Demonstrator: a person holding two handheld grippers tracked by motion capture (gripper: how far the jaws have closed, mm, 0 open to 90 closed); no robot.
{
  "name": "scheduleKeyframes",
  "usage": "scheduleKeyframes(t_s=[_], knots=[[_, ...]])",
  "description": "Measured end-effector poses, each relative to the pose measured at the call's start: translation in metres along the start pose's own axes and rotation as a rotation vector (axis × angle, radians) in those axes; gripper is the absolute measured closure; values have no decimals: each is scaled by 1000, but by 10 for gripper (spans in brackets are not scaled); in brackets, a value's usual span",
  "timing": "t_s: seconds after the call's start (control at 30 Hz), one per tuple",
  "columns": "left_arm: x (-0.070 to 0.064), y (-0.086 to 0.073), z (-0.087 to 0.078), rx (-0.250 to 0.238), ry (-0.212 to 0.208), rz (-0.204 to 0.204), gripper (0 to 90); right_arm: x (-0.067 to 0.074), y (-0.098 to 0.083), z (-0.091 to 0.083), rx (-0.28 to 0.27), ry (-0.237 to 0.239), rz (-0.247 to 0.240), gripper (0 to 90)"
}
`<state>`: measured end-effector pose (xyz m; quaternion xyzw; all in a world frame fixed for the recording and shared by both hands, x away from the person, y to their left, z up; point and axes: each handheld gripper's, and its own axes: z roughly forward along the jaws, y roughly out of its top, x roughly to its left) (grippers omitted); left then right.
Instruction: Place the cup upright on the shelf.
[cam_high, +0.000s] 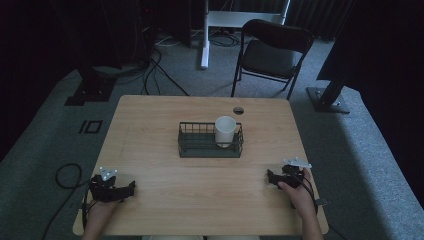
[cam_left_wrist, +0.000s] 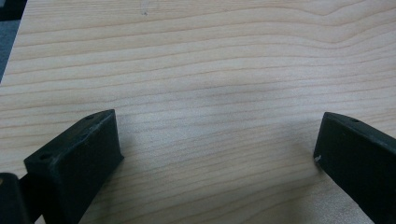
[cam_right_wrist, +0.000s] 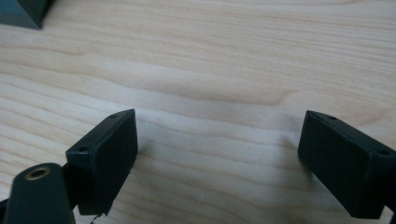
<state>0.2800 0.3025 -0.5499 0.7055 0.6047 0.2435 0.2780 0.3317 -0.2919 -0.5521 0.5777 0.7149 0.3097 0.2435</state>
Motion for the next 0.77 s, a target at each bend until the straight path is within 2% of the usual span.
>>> scheduleKeyframes(t_s=[0.77], knots=[[0,0,0,0,0,0,7,-1,-1,-1,2,-4,7,120]])
